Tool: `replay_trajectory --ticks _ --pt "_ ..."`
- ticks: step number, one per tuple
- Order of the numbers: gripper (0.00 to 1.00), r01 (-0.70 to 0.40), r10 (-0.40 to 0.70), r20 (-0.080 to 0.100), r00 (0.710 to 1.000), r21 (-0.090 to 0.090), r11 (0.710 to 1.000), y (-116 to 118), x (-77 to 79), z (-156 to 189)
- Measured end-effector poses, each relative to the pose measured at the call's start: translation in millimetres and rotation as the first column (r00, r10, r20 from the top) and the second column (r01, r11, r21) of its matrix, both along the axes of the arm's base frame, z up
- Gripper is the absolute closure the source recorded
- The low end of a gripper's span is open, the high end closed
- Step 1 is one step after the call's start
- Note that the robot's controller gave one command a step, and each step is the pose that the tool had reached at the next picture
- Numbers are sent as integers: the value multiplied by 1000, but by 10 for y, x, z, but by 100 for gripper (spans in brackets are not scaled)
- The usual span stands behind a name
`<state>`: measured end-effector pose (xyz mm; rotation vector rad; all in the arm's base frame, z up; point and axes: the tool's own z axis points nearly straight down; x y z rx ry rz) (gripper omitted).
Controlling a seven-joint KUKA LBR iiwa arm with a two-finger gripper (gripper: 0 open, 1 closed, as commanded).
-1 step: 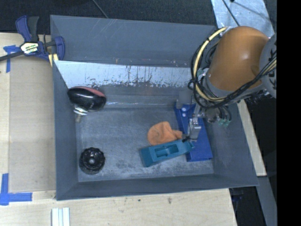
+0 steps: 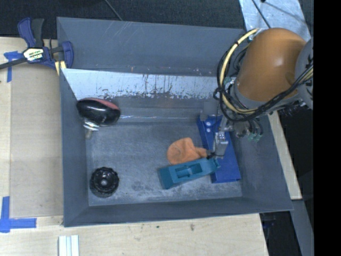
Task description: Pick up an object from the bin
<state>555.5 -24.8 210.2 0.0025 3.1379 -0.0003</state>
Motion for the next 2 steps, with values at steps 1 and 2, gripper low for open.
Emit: replay_trajectory --ticks 1,2 --pt "0 -35 35 7 999 -1 999 -6 -97 -465" --pt "0 -165 165 -5 986 0 986 76 -138 -807"
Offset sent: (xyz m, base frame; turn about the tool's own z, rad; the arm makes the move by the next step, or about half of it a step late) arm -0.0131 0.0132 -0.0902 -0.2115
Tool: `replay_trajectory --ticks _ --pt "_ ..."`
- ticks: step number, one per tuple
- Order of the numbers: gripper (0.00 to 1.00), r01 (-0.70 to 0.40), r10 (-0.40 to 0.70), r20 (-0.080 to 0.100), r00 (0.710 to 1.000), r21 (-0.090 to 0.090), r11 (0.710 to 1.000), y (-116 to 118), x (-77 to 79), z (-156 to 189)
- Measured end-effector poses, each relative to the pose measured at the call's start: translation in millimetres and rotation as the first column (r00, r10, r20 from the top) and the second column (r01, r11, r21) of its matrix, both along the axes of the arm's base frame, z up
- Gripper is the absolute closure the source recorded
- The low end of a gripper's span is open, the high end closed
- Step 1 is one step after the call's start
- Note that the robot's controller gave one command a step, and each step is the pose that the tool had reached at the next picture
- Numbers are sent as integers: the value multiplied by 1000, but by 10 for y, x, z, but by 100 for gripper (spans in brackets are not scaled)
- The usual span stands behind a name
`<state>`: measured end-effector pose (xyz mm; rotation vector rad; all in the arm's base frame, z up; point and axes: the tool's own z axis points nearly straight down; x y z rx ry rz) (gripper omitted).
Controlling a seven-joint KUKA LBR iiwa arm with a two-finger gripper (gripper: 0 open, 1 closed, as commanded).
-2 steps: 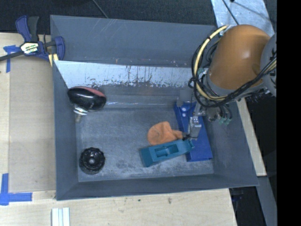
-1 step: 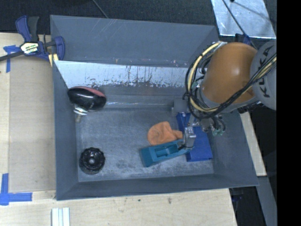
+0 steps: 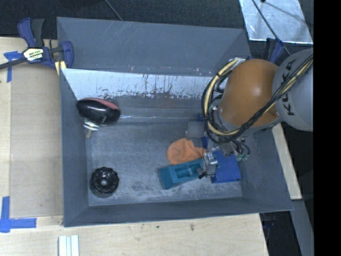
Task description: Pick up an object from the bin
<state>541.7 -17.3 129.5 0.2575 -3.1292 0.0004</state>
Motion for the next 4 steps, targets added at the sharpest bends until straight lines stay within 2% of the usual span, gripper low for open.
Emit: replay_trajectory --ticks 1,2,3,4 --pt "0 -37 37 3 999 1 999 53 11 -211" --pt "100 -130 130 11 992 -1 992 153 31 -337" --pt "0 -129 129 10 992 -1 992 154 26 -346" --pt "0 -129 129 8 992 -1 992 153 21 -350"
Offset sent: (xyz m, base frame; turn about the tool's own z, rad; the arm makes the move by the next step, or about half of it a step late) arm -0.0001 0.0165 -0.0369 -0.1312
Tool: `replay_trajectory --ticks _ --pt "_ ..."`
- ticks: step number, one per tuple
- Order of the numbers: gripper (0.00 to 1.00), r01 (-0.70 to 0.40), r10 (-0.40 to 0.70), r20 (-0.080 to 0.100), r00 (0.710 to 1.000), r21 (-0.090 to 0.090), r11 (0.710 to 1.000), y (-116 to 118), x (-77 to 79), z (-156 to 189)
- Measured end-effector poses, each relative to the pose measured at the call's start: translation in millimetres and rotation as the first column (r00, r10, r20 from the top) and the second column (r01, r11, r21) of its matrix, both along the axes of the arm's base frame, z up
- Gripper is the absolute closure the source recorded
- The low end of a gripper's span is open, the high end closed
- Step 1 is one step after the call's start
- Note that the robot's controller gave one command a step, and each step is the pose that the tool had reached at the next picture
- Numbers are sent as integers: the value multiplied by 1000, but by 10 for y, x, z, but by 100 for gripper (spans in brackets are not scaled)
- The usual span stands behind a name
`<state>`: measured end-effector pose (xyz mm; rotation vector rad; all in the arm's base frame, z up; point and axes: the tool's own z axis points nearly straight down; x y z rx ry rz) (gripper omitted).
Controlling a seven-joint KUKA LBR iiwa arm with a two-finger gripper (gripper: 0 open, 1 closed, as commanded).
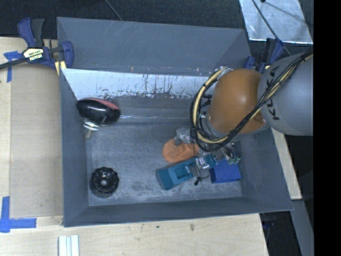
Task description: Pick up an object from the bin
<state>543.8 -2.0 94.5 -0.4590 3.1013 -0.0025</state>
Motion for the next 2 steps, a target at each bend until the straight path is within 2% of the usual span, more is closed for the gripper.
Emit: replay_trajectory --ticks 1,2 --pt "0 -17 17 -6 1000 0 1000 -25 51 -34" --pt "0 -34 34 -14 999 0 999 -54 202 -93"
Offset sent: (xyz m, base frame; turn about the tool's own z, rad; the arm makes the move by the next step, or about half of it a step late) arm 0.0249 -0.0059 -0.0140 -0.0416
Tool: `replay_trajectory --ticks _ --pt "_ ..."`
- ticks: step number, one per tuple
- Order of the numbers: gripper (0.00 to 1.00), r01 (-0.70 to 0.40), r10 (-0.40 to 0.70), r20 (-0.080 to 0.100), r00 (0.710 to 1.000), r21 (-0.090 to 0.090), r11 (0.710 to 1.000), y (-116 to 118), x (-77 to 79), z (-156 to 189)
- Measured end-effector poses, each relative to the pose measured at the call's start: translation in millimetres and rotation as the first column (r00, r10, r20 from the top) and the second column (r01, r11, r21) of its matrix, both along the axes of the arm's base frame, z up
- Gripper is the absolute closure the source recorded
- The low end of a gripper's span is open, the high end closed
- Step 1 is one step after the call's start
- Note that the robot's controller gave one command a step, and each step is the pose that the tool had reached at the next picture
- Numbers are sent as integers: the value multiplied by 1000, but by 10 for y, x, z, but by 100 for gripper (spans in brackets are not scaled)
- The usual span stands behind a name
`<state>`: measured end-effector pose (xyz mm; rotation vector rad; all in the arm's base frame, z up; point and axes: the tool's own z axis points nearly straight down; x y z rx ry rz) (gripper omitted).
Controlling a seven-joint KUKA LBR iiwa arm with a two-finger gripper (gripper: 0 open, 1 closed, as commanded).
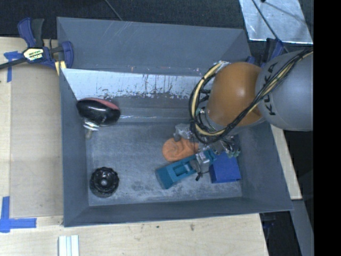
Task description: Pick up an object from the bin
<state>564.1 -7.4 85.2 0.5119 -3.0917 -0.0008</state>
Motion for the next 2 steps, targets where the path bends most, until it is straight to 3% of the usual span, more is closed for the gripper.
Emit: replay_trajectory --ticks 1,2 --pt "100 -16 16 13 1000 -3 1000 14 -64 18" --pt "100 -16 16 13 1000 -3 1000 14 -64 17"
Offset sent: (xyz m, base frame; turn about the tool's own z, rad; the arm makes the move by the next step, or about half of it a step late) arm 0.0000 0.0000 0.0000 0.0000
